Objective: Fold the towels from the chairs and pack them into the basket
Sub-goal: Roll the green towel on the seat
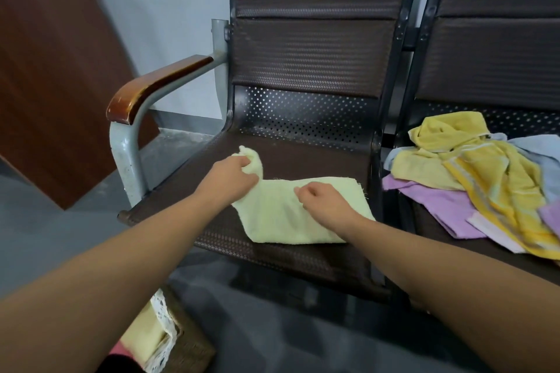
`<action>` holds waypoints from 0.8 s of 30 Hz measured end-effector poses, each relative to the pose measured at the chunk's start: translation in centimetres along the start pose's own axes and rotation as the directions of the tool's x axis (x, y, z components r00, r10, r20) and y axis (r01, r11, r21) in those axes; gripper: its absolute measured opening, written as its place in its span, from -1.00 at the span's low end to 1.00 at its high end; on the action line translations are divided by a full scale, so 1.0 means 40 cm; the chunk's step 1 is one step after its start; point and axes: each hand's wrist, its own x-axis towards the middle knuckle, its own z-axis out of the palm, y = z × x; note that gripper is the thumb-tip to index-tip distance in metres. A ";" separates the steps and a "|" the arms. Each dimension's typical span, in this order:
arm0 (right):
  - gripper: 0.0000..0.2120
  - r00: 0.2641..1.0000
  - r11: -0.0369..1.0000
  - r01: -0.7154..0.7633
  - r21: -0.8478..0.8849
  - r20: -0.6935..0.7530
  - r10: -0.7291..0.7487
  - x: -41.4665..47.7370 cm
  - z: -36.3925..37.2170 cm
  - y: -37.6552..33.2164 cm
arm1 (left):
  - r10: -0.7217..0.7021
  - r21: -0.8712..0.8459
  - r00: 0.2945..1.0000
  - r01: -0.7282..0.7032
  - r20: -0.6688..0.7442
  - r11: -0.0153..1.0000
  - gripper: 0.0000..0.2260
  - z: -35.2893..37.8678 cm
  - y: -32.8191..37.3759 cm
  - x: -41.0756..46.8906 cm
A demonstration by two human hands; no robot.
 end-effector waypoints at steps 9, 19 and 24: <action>-0.69 0.939 0.901 -0.334 0.275 0.015 0.344 0.017 -0.002 0.006 | -0.006 -0.083 0.968 0.028 0.252 0.996 -0.69 0.051 0.050 -0.012; -0.56 1.000 0.865 -0.010 -0.501 -0.024 -0.002 -0.002 0.017 0.020 | -0.253 -0.213 0.922 0.321 0.293 0.923 -0.78 0.122 -0.017 0.013; -0.42 0.982 0.781 0.092 -0.618 0.184 0.030 -0.016 0.024 0.075 | -0.324 -0.389 0.878 0.453 0.353 0.802 -0.70 0.147 -0.024 0.026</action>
